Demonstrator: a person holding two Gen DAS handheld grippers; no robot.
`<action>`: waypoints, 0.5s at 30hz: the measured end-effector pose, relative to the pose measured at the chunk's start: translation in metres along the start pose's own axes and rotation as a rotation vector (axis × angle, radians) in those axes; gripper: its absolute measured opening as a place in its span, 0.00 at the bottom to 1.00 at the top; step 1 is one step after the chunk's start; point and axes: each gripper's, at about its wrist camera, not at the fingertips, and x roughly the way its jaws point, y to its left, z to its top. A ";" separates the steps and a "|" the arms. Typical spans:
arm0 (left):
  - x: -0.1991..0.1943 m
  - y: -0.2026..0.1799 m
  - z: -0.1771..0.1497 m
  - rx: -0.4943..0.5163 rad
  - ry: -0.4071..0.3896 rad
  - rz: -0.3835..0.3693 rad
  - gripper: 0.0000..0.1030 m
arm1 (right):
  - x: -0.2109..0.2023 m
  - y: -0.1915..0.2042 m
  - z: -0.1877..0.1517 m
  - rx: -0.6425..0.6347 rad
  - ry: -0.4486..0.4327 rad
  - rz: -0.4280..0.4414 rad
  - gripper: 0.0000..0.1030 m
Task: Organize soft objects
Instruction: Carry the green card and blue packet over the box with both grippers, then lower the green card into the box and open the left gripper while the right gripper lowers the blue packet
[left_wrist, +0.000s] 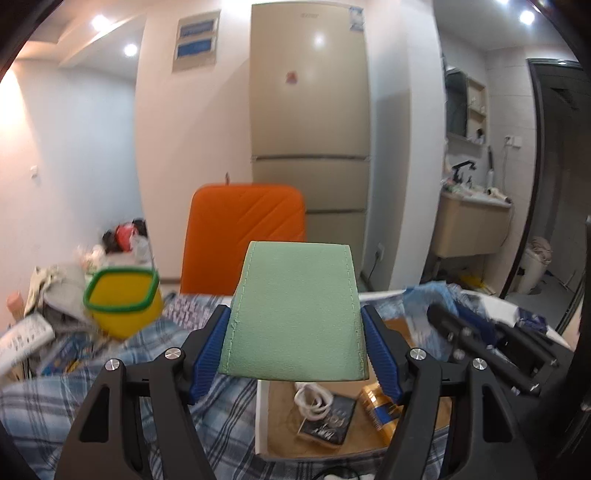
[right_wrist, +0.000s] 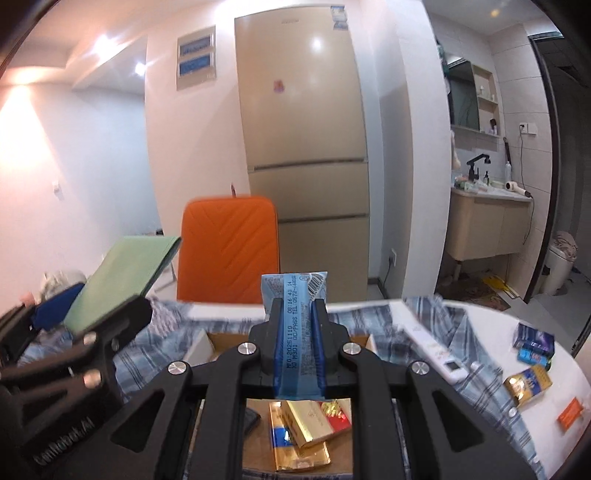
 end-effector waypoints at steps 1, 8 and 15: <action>0.005 0.001 -0.005 -0.002 0.015 -0.003 0.70 | 0.008 0.000 -0.006 0.007 0.031 0.016 0.13; 0.028 0.007 -0.018 0.019 0.079 0.003 0.70 | 0.041 -0.006 -0.031 0.038 0.175 0.094 0.13; 0.042 0.012 -0.030 0.017 0.144 -0.029 0.70 | 0.051 0.000 -0.046 0.014 0.255 0.140 0.13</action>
